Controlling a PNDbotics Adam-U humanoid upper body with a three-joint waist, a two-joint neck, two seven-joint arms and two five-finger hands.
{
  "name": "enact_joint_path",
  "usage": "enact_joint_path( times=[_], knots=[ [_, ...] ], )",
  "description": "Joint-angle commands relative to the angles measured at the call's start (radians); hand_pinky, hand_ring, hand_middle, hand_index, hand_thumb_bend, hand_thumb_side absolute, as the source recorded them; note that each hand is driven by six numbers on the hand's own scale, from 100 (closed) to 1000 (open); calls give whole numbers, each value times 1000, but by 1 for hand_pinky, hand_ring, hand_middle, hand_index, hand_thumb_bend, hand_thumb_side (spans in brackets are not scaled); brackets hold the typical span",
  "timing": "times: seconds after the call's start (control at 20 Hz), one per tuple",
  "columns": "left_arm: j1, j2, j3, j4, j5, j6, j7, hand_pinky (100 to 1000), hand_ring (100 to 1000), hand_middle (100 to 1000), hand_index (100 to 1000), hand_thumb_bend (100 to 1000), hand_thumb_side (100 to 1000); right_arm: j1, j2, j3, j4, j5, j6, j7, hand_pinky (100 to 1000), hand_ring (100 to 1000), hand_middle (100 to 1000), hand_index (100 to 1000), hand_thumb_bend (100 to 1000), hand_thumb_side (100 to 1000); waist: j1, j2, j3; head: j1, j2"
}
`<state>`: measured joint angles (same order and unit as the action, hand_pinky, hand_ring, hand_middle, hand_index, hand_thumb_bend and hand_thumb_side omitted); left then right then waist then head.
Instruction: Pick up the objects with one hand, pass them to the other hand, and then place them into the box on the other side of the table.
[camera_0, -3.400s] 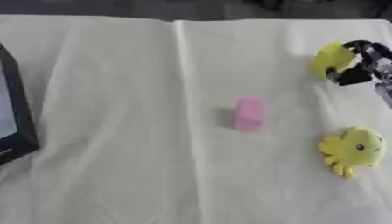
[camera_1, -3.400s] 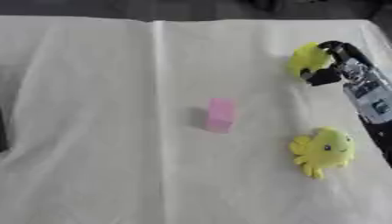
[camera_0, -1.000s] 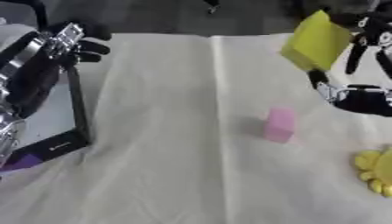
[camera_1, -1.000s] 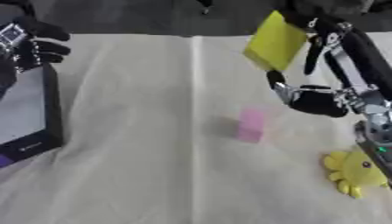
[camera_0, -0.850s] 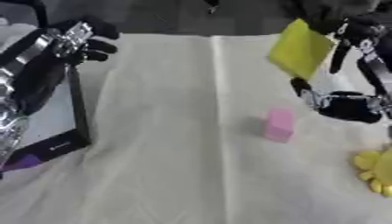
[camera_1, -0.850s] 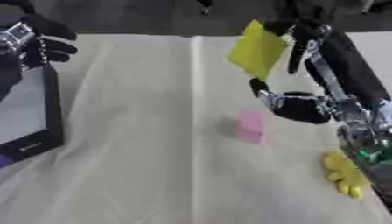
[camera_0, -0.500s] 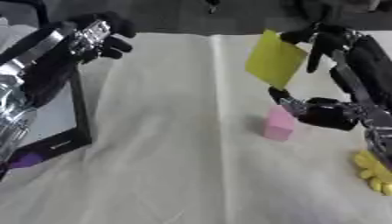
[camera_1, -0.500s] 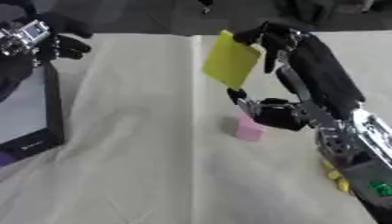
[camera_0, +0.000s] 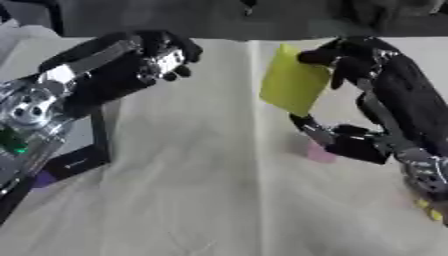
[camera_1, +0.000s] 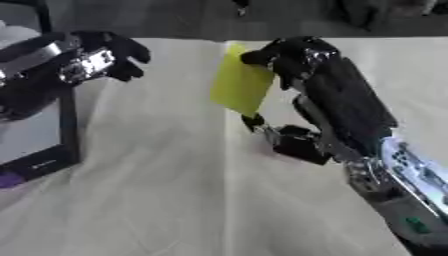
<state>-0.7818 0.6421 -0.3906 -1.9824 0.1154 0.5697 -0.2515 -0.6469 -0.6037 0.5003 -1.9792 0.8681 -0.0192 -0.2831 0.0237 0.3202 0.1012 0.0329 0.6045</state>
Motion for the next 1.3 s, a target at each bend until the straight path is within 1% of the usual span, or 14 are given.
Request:
enact_joint_path(
  times=[0.05, 0.15, 0.2, 0.3, 0.4, 0.55, 0.65, 0.75, 0.85, 1.05, 1.15, 1.3],
  knots=[
    [-31, 7, -12, -18, -38, 13, -31, 875, 805, 800, 847, 113, 751, -21, 0, 9, -21, 40, -15, -20, 767, 420, 467, 555, 407, 100, 2, -35, 3, 3, 2],
    [-46, 2, -27, -18, -59, 26, -43, 885, 813, 804, 853, 164, 727, -29, 4, 18, -21, 70, -23, -35, 770, 423, 466, 554, 408, 100, 2, -36, 4, 4, 4],
    [-50, -1, -31, -18, -67, 26, -49, 893, 818, 803, 852, 216, 722, -29, 5, 22, -21, 80, -23, -38, 770, 422, 467, 554, 406, 100, 1, -35, 4, 4, 5],
    [-49, -2, -29, -18, -82, 12, -58, 900, 824, 800, 850, 262, 734, -28, 4, 30, -21, 92, -21, -39, 769, 422, 466, 554, 406, 100, 1, -34, 5, 0, 7],
    [-43, 4, -25, -18, -105, -10, -71, 921, 841, 808, 863, 343, 779, -27, 2, 32, -21, 95, -21, -44, 768, 421, 465, 554, 409, 100, 0, -33, 6, -4, 9],
    [-37, 12, -22, -18, -149, -50, -118, 943, 855, 813, 868, 454, 831, -29, 0, 34, -21, 96, -23, -51, 768, 421, 464, 552, 412, 100, -1, -31, 8, -15, 10],
    [-38, 13, -21, -18, -183, -72, -144, 960, 864, 817, 876, 495, 842, -31, 1, 35, -21, 98, -25, -58, 766, 421, 463, 551, 414, 100, -2, -31, 10, -20, 11],
    [-41, 12, -24, -18, -216, -87, -166, 974, 871, 819, 883, 508, 821, -34, 2, 37, -21, 99, -29, -64, 767, 422, 462, 550, 415, 100, -4, -31, 10, -24, 10],
    [-46, 10, -27, -18, -249, -105, -186, 993, 883, 824, 894, 499, 762, -35, 2, 40, -21, 100, -34, -68, 766, 421, 461, 548, 414, 100, -5, -32, 11, -26, 8],
    [-53, 6, -33, -18, -310, -133, -227, 1000, 906, 832, 909, 456, 589, -39, 1, 44, -21, 108, -46, -81, 767, 422, 458, 544, 418, 100, -6, -31, 11, -26, 6],
    [-56, 4, -35, -18, -337, -137, -246, 1000, 923, 840, 920, 442, 487, -40, 0, 46, -21, 111, -52, -88, 766, 422, 457, 544, 418, 100, -6, -31, 11, -26, 6],
    [-61, 2, -41, -18, -378, -127, -265, 1000, 929, 845, 931, 456, 409, -41, -1, 50, -21, 113, -60, -98, 766, 423, 456, 542, 421, 100, -6, -30, 12, -25, 6]
  ],
)
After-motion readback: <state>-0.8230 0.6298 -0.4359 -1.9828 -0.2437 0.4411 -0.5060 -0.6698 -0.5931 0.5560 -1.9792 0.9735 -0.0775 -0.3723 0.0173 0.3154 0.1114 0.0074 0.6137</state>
